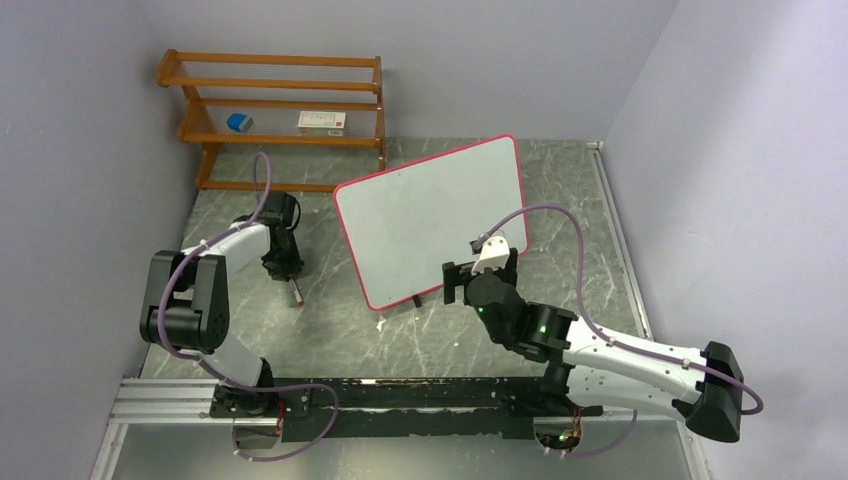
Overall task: Write a sentence on the whiteboard
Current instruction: Open the whiteboard marker at the center of the board.
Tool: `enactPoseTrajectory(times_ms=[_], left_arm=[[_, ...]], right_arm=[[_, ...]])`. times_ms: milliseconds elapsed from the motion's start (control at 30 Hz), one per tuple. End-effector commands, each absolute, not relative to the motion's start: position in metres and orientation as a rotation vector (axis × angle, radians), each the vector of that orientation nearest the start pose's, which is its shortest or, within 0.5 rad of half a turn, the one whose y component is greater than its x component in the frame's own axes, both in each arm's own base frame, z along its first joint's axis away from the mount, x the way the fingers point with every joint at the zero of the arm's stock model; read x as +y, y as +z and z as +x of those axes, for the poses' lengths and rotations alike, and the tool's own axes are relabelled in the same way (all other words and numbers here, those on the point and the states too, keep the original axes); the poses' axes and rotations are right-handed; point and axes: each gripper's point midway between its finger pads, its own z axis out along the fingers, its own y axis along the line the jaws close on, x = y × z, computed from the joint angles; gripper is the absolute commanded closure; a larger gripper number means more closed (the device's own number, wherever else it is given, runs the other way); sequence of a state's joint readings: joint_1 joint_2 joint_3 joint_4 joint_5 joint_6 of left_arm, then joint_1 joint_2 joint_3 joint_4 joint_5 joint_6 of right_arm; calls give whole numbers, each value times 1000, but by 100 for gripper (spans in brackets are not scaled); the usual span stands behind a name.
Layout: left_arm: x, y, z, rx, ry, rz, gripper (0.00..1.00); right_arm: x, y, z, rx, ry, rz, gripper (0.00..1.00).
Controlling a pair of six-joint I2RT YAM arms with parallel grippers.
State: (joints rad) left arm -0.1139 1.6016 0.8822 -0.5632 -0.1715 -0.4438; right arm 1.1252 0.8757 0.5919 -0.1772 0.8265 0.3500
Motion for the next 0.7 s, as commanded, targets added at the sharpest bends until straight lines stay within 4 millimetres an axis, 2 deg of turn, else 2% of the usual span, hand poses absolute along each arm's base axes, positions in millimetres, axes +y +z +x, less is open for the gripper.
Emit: enactPoseTrajectory(times_ms=[0,100,167,300,500,667], left_arm=[[-23,-2,278,2819,93,-518,73],[-26,-6,276,2828,69,-536,77],[-28,-9,274,2836,60,-544,83],[-27,-3,277,2818,47,-558,93],[-16,43,297,2666,11,-584,95],[-23,89,306,2525,-109,-625,95]], right_arm=[[187,190,229,1834,148,-191,2],[185,191,229,1830,149,-187,1],[183,193,229,1823,149,-180,1],[184,195,227,1812,172,-188,1],[187,205,224,1802,215,-199,1],[192,212,224,1777,244,-227,0]])
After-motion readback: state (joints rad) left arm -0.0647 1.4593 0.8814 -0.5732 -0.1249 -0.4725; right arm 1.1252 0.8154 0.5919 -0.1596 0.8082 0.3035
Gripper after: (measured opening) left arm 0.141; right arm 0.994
